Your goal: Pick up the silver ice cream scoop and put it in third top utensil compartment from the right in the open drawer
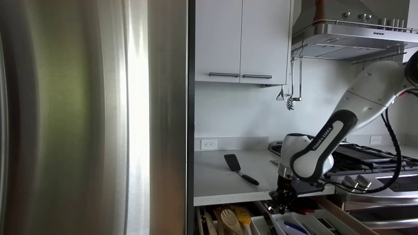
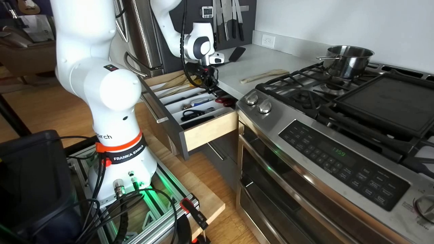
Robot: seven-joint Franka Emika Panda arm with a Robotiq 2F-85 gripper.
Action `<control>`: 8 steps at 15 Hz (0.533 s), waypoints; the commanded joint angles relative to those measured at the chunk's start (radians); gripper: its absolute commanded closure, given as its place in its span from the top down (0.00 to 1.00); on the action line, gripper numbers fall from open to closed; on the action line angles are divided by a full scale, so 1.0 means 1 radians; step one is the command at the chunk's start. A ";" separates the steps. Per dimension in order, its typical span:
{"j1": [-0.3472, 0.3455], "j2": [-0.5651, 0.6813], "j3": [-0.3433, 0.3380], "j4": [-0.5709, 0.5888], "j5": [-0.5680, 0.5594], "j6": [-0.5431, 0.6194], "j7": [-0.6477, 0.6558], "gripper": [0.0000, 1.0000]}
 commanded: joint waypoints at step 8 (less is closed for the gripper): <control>0.130 -0.015 -0.222 -0.066 -0.522 0.220 0.349 0.00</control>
